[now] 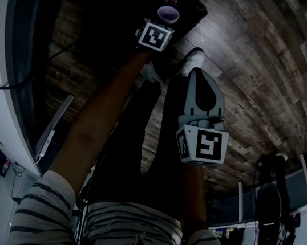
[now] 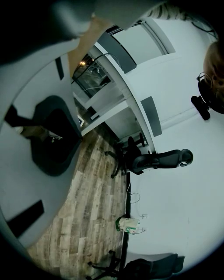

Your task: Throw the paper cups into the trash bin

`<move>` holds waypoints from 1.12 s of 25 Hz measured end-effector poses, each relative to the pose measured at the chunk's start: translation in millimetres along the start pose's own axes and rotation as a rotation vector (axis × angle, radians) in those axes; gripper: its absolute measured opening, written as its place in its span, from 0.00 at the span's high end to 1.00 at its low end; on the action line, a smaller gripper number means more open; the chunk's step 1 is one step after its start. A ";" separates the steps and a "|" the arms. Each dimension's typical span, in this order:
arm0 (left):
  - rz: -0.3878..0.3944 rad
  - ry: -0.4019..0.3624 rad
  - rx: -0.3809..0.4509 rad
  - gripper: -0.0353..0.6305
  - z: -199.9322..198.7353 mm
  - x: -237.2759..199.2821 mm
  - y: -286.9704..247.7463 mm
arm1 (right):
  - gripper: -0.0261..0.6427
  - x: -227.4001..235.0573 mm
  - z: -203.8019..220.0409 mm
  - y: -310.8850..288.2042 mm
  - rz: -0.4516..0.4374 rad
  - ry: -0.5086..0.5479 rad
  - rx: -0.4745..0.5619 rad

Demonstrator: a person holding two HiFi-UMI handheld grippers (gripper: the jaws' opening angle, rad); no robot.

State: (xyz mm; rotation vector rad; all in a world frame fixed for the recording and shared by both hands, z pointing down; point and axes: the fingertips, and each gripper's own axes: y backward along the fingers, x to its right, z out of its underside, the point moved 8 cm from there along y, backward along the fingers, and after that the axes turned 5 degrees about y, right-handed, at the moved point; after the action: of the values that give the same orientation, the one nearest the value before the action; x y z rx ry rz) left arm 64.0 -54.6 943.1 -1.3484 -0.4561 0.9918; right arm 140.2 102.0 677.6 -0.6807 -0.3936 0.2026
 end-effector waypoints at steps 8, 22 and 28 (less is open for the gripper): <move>-0.007 0.010 -0.023 0.50 -1.4 -5.8 -9.7 | 0.95 -0.6 2.7 -6.1 0.000 -0.001 -0.010; -0.035 0.028 0.011 0.49 -7.8 7.5 16.8 | 0.95 3.4 -9.0 4.1 0.006 -0.004 0.015; -0.036 0.036 0.056 0.51 -14.6 19.6 40.5 | 0.95 6.3 -20.1 15.6 0.016 0.000 0.033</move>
State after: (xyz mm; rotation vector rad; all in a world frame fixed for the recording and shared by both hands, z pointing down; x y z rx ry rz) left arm 72.7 -50.9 896.7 -1.3013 -0.4214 0.9424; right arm 153.5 104.4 655.2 -0.6515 -0.3842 0.2238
